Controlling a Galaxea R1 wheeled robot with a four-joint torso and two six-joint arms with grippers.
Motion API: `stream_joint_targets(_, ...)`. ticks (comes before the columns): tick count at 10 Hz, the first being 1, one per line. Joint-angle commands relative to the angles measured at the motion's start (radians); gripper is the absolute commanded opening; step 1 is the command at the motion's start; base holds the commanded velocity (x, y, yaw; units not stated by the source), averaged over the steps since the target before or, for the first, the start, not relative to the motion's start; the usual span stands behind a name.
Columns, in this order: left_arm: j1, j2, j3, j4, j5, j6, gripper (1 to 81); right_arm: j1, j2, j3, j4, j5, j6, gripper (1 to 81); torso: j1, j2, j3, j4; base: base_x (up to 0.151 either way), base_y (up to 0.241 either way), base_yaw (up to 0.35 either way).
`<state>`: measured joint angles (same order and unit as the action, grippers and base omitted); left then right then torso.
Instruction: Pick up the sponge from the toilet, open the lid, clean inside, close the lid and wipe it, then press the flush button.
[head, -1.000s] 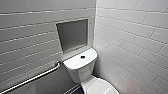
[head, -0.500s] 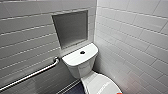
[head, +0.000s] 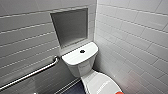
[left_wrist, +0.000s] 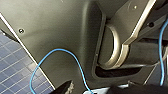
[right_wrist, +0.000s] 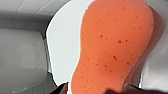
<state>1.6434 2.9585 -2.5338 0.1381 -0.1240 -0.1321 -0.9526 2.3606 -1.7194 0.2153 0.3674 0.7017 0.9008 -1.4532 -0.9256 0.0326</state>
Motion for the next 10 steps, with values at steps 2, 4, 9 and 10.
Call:
stream_joint_targets(2, 0.025, -0.002, 0.009, 0.008, 0.078, 0.003, 81.1, 0.109, -0.015, -0.022, 0.058, -0.102, 0.002, 81.1, 0.0, 0.0, -0.068, 0.0, 0.0, 0.0, 0.0)
stream_joint_targets(4, 0.025, -0.001, 0.009, 0.009, 0.078, 0.003, 81.1, 0.123, -0.021, -0.02, 0.073, -0.104, 0.002, 81.1, 0.001, 0.0, -0.111, 0.0, 0.0, 0.0, 0.0)
stream_joint_targets(9, 0.025, 0.001, 0.009, 0.009, 0.076, 0.003, 81.1, 0.145, -0.027, -0.014, 0.088, -0.111, 0.001, 81.1, 0.028, -0.041, -0.151, 0.0, 0.0, 0.0, 0.0)
stream_joint_targets(10, 0.025, 0.001, 0.009, 0.009, 0.076, 0.003, 81.1, 0.145, -0.03, 0.0, 0.084, -0.11, 0.001, 81.1, 0.03, -0.045, -0.165, 0.0, 0.0, 0.0, 0.0)
